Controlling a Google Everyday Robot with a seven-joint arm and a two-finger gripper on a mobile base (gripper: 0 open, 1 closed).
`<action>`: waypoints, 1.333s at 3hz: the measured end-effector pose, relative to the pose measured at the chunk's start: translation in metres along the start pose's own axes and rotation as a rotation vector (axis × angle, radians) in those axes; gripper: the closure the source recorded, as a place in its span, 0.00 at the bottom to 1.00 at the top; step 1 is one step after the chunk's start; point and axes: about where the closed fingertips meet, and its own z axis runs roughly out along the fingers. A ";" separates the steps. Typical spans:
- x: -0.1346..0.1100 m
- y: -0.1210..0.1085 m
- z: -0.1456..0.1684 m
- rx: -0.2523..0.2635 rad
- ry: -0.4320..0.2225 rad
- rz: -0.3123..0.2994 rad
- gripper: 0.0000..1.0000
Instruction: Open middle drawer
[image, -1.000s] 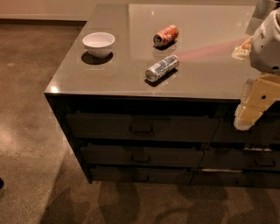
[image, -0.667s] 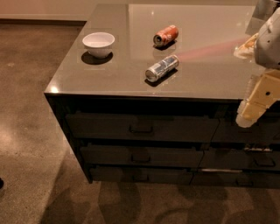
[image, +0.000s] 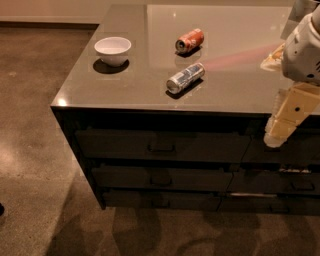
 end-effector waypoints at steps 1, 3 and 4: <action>-0.006 0.018 0.051 -0.077 -0.063 0.006 0.00; 0.016 0.099 0.160 -0.120 -0.245 0.069 0.00; 0.051 0.120 0.183 -0.093 -0.234 0.160 0.00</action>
Offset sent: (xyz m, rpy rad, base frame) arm -0.1097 0.0555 -0.4070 0.2654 0.2114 -0.0332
